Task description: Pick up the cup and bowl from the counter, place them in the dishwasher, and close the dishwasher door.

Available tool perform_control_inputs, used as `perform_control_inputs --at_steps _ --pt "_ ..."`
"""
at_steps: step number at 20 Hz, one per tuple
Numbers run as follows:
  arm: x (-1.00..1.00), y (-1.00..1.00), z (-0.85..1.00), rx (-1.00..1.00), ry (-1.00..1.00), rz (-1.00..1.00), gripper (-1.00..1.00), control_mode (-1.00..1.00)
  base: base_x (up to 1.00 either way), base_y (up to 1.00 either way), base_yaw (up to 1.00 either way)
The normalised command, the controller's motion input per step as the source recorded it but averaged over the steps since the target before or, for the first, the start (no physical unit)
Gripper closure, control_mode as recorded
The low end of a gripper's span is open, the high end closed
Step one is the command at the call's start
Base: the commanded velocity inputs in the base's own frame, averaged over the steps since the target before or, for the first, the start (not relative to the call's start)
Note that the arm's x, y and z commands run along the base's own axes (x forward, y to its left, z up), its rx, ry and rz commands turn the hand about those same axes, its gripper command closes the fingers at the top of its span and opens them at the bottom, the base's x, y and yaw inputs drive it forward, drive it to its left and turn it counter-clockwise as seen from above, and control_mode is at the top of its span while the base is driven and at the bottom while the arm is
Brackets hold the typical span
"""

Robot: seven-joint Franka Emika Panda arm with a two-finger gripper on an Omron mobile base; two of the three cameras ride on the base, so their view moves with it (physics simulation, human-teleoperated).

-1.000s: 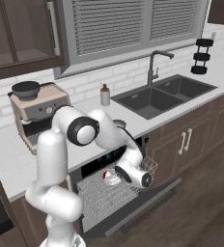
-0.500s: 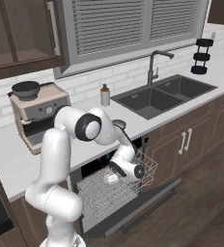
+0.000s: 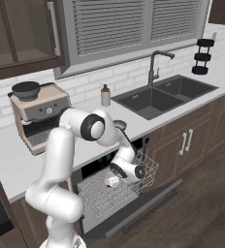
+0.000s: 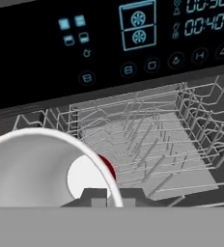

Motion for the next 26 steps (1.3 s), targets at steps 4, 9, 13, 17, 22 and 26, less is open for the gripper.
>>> perform_control_inputs --at_steps 4,9,13,17,22,26 --pt "0.31 -0.01 -0.48 0.00 0.09 0.00 1.00 -1.00 0.00 0.00 0.00" --pt "0.39 0.00 -0.38 -0.01 0.15 0.01 1.00 -1.00 0.00 0.00 0.00" --pt "0.30 0.00 -0.45 -0.09 0.14 0.01 1.00 -1.00 0.00 0.00 0.00" --pt "0.06 0.00 -0.37 -0.16 0.08 0.00 1.00 -1.00 0.00 0.00 0.00" --pt "0.00 0.00 -0.27 -0.06 0.00 0.00 1.00 -1.00 0.00 0.00 0.00" --pt "0.00 0.02 -0.08 0.00 0.00 0.00 1.00 -1.00 0.00 0.00 0.00"
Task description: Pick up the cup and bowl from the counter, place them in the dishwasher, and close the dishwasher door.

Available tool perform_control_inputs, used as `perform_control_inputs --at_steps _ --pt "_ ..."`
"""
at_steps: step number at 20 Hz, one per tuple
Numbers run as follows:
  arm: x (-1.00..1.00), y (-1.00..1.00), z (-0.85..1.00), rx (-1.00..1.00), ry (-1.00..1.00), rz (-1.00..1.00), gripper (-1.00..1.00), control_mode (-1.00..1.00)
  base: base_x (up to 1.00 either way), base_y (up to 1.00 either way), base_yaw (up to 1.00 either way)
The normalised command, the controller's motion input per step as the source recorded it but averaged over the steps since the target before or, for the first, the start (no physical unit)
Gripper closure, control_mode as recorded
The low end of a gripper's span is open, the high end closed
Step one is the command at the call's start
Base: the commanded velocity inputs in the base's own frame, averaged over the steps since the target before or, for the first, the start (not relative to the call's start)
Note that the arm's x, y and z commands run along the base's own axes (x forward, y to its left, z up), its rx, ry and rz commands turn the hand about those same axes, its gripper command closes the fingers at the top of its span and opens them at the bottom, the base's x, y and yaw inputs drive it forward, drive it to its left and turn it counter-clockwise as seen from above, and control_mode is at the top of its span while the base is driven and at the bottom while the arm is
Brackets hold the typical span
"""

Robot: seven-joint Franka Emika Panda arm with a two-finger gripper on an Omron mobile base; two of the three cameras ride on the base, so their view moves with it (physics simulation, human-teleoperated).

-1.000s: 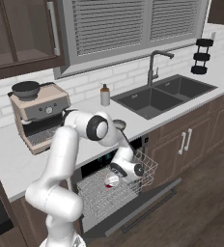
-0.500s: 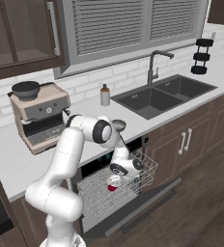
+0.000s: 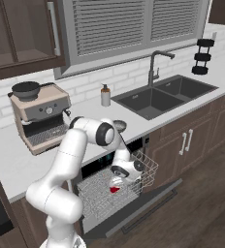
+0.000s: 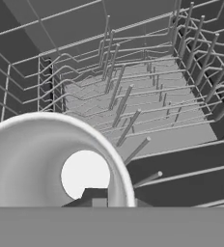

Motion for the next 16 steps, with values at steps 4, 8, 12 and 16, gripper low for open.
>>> perform_control_inputs --at_steps 4,8,12,16 --pt "0.00 0.11 -0.04 0.00 0.00 0.00 -1.00 -1.00 0.00 0.00 0.00" --pt "0.00 0.03 0.00 0.00 0.00 0.00 -1.00 -1.00 0.00 0.00 0.00" --pt "0.00 0.01 0.00 0.00 0.00 0.00 -1.00 -1.00 0.00 0.00 0.00" --pt "-0.08 0.00 0.34 -0.06 0.00 0.00 -1.00 -1.00 0.00 0.00 0.00"
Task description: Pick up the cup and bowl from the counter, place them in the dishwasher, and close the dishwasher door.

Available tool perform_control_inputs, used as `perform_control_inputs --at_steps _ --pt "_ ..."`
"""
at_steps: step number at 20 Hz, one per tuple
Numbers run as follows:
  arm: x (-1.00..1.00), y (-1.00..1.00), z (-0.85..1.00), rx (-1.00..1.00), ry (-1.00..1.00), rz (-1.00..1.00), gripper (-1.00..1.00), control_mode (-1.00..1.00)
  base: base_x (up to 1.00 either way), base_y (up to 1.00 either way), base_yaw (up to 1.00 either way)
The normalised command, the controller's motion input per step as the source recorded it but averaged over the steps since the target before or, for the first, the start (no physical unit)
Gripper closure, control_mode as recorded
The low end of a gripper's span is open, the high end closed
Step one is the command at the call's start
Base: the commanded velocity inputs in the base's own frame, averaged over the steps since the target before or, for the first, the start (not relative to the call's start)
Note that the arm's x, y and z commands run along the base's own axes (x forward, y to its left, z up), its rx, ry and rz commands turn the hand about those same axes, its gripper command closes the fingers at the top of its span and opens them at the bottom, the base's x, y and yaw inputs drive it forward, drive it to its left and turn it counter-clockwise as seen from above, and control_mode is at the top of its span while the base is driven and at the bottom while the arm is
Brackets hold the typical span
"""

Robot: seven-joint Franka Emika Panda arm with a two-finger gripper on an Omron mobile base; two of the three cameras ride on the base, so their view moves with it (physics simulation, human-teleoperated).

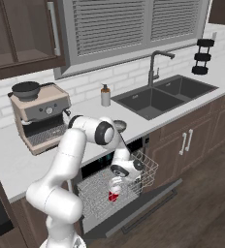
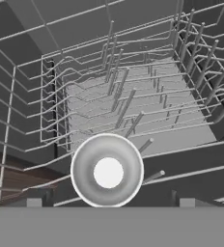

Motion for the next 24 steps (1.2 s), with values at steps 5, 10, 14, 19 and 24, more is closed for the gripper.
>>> perform_control_inputs --at_steps 5,10,14,19,24 --pt "-0.05 -0.27 1.00 0.00 -0.01 0.00 -1.00 -1.00 0.00 0.00 0.00" --pt "0.00 -0.19 1.00 0.03 0.00 0.00 -1.00 -1.00 0.00 0.00 0.00" --pt "0.00 -0.20 1.00 0.05 0.00 0.00 -1.00 -1.00 0.00 0.00 0.00" --pt "-0.08 -0.26 1.00 0.01 0.00 0.03 -1.00 -1.00 0.00 0.00 0.00" --pt "-0.14 -0.26 1.00 -0.04 0.01 0.00 -1.00 -1.00 0.00 0.00 0.00"
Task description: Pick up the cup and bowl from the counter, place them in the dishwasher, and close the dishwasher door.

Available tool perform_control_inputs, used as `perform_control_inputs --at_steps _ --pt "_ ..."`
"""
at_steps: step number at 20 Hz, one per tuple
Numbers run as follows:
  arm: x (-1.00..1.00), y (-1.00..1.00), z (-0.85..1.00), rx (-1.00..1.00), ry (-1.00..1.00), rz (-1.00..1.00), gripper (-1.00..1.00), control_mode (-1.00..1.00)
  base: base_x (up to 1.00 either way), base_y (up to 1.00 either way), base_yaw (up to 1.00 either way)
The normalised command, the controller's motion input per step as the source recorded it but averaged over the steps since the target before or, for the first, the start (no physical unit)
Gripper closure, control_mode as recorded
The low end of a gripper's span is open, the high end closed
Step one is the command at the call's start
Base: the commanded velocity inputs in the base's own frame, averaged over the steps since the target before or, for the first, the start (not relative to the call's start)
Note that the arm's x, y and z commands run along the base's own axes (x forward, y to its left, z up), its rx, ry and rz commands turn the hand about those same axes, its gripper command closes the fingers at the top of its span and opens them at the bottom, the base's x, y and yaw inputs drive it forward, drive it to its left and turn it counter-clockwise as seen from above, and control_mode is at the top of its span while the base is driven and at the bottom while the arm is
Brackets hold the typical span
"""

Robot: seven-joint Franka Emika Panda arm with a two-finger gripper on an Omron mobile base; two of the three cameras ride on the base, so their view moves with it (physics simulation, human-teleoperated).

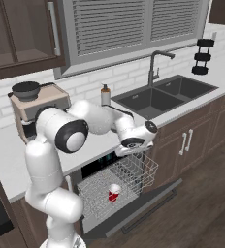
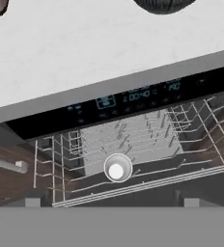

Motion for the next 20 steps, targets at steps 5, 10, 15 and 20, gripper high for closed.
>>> perform_control_inputs --at_steps 5,10,15,20 --pt "-0.08 0.17 0.97 -0.27 0.00 0.00 -1.00 -1.00 0.00 0.00 0.00" --pt "0.05 0.81 0.80 -0.47 0.09 -0.02 -1.00 -1.00 0.00 0.00 0.00" --pt "0.21 0.58 1.00 -0.30 0.14 -0.03 -1.00 -1.00 0.00 0.00 0.00" --pt "0.31 0.25 0.40 0.00 0.06 -0.09 -1.00 -1.00 0.00 0.00 0.00"
